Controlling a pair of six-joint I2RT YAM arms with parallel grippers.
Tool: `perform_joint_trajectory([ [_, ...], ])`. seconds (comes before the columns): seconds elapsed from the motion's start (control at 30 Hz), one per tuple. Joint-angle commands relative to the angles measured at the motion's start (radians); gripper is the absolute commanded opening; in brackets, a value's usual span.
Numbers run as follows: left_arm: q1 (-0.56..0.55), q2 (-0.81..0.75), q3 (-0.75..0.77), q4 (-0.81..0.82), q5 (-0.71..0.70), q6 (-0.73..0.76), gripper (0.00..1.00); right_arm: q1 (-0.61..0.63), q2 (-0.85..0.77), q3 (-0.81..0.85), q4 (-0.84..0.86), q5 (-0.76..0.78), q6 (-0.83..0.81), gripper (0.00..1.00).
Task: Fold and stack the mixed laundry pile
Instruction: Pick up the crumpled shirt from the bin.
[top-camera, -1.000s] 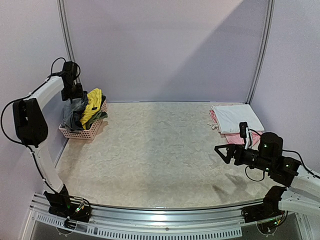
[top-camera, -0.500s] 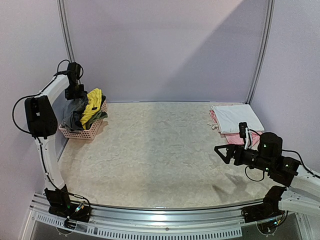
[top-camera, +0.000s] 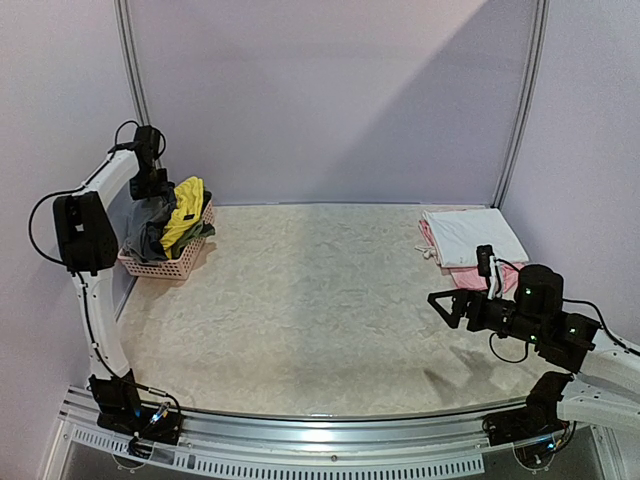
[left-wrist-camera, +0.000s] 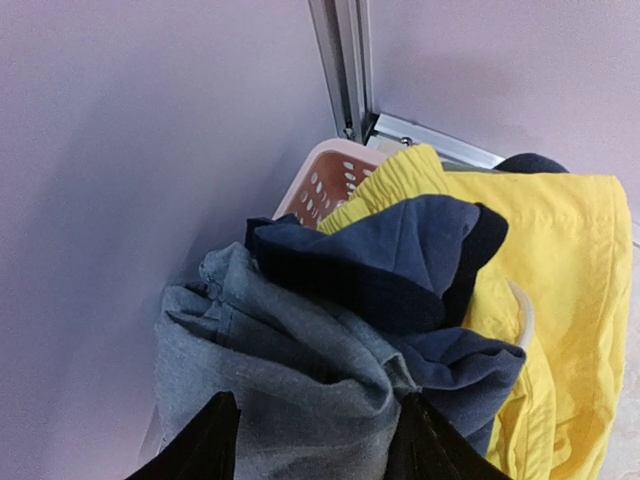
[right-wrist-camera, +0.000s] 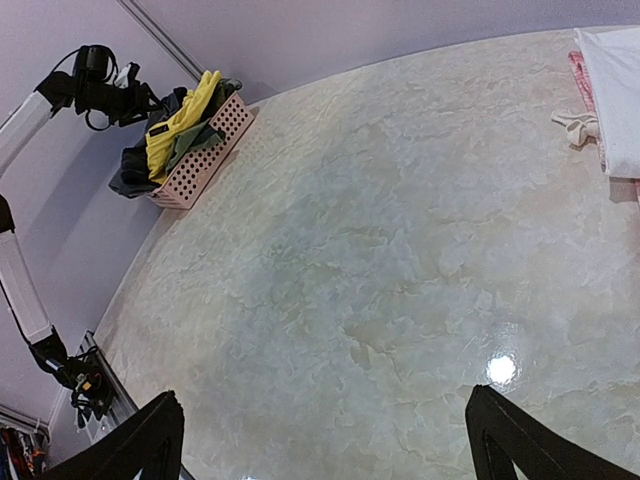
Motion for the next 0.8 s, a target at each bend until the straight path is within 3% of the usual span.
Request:
perform_joint_trajectory([
  [0.0, 0.011, 0.025, 0.022, 0.007, 0.022, -0.024, 0.57, 0.004, 0.005, 0.019, 0.003, -0.001, -0.012, 0.99],
  [0.1, 0.011, 0.030, 0.021, 0.015, 0.012, -0.039, 0.53, 0.004, 0.005, 0.019, 0.005, -0.002, -0.012, 0.99],
  [0.2, 0.011, 0.025, 0.015, 0.023, -0.003, -0.049, 0.40, 0.005, 0.006, 0.019, 0.005, -0.002, -0.013, 0.99],
  [0.23, 0.011, 0.023, 0.011, 0.026, -0.005, -0.050, 0.34, 0.005, 0.006, 0.019, 0.006, -0.002, -0.013, 0.99],
  [0.33, 0.011, 0.007, -0.011, 0.042, -0.005, -0.051, 0.01, 0.005, 0.007, 0.017, 0.007, -0.003, -0.012, 0.99],
  [0.57, 0.010, -0.081, -0.089, 0.094, -0.001, -0.058, 0.00, 0.005, 0.015, 0.019, 0.010, -0.012, -0.011, 0.99],
  [0.77, -0.004, -0.247, -0.189, 0.168, -0.036, -0.077, 0.00, 0.003, 0.017, 0.018, 0.019, -0.018, -0.011, 0.99],
])
